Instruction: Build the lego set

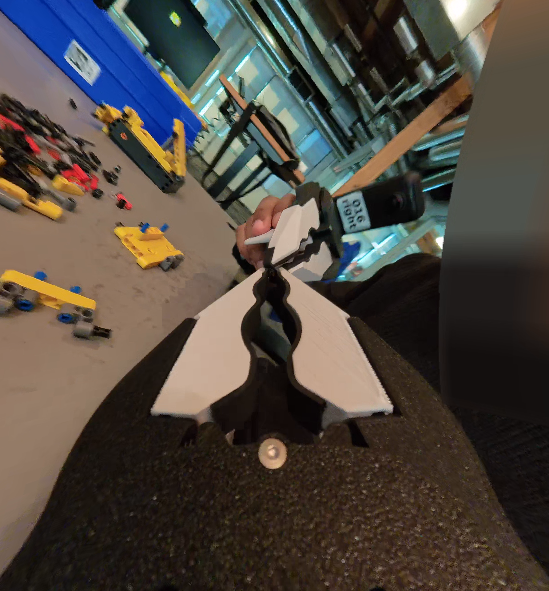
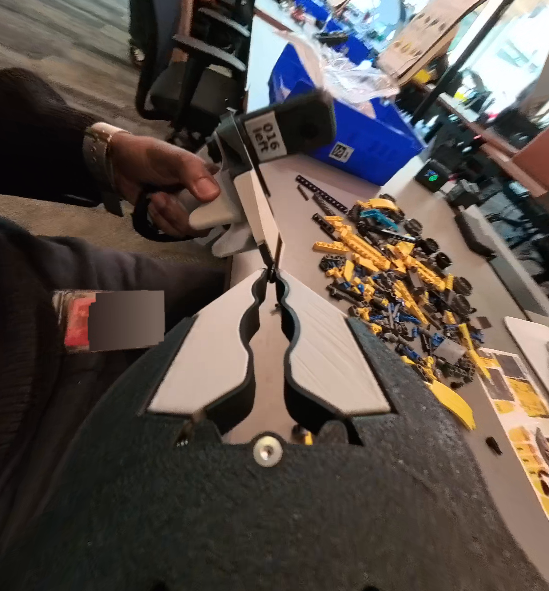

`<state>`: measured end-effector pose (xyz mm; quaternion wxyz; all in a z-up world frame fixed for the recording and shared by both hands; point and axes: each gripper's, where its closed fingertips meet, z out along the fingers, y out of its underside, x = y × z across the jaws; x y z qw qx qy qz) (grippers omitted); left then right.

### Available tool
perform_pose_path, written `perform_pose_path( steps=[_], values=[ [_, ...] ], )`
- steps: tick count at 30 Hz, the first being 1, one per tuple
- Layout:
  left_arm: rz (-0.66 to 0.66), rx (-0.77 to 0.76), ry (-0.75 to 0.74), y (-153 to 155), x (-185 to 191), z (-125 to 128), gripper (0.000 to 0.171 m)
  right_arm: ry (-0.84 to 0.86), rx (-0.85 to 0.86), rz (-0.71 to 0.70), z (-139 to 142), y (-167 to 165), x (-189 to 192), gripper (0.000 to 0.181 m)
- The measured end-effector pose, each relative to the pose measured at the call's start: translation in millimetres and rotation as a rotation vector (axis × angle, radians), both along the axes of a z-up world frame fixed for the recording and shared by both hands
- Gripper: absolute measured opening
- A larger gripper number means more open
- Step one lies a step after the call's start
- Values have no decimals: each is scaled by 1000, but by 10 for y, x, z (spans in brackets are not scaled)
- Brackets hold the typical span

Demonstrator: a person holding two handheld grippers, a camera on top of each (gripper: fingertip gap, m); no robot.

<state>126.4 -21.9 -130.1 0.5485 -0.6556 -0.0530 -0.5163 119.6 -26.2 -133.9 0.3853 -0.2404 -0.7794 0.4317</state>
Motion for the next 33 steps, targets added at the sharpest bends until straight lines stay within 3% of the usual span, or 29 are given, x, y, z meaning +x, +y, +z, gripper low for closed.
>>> perform_pose_path(
  steps=[2,4,8,12,16,20,27,31,33],
  values=[
    [96,0,118,80,-112,-27,8,-81,3,44,-50,77,-75,5],
    [170,-18,229,137,-246,-40,27,-196,-11,84,-171,204,-186,4],
    [326,-142,588,238,-658,-260,29,-450,-7,176,-527,402,-379,5],
    [287,-298,849,272,-779,-613,30,-545,77,249,-773,439,-483,4],
    [188,-336,911,257,-657,-812,51,-581,111,307,-880,428,-511,4],
    [249,-352,1044,308,-766,-835,58,-614,78,318,-896,434,-500,4],
    [208,-389,1145,349,-759,-917,60,-553,138,291,-902,435,-494,4],
    [174,-382,1112,339,-697,-934,57,-543,116,290,-901,435,-493,5],
    [160,-365,1086,331,-645,-936,47,-544,98,290,-900,437,-491,5]
  ],
)
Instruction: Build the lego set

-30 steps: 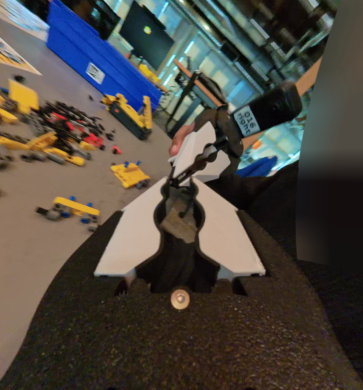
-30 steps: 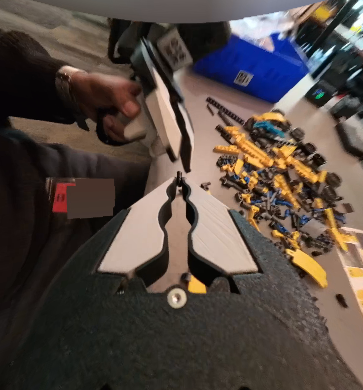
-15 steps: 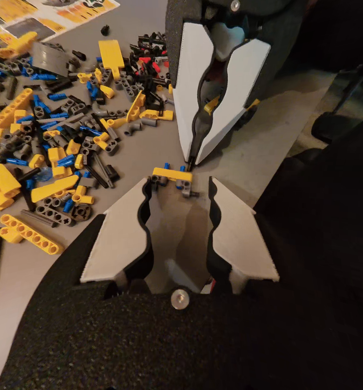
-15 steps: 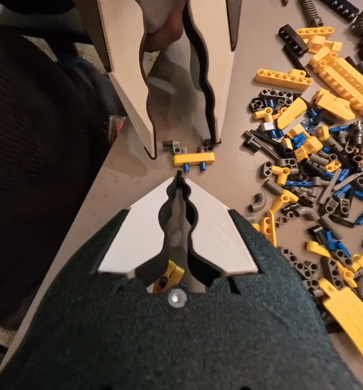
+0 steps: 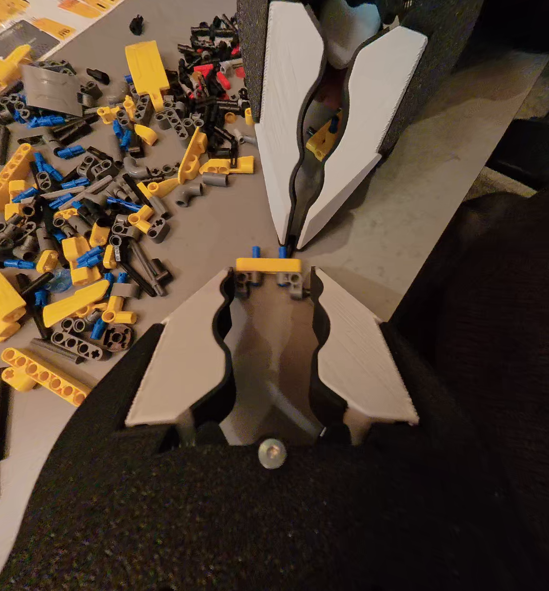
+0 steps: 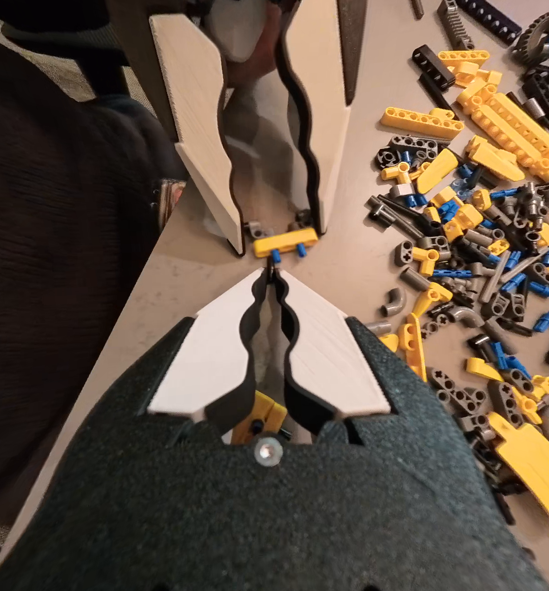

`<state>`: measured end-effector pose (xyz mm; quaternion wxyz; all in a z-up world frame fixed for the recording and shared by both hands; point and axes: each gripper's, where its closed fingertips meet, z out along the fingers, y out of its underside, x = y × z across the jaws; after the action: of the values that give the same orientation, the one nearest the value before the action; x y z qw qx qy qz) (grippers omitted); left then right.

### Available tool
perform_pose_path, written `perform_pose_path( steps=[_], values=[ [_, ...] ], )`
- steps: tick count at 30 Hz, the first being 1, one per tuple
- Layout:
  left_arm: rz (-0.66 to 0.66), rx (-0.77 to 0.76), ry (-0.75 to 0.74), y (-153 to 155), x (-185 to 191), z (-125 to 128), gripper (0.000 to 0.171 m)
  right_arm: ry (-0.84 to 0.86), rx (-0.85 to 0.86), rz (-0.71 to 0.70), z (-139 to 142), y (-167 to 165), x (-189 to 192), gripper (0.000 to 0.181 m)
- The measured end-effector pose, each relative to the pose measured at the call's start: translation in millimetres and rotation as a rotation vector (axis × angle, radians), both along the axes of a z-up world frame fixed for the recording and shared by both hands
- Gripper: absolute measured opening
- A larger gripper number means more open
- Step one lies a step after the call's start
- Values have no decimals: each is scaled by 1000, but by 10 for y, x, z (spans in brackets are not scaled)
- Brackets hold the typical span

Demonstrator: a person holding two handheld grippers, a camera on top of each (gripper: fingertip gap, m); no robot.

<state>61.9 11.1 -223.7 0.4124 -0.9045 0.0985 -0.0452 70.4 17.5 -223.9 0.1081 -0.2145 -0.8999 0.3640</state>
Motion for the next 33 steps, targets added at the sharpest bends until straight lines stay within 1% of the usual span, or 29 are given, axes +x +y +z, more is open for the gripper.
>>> perform_pose_path(
  steps=[3,6,10,13,17,33],
  values=[
    [2,21,-3,-5,10,2,45,-12,-6,-15,-1,3,4,5],
    [-9,22,0,-8,26,3,42,6,24,0,0,7,18,5],
    [-13,25,-2,-8,27,3,42,7,63,30,-1,25,82,5],
    [-15,27,-4,-6,29,3,42,1,55,67,3,-16,141,5],
    [-20,28,-8,-7,33,3,42,23,65,71,2,-38,127,5],
    [-35,28,-16,-13,47,2,41,6,-4,71,5,-81,101,4]
  ],
)
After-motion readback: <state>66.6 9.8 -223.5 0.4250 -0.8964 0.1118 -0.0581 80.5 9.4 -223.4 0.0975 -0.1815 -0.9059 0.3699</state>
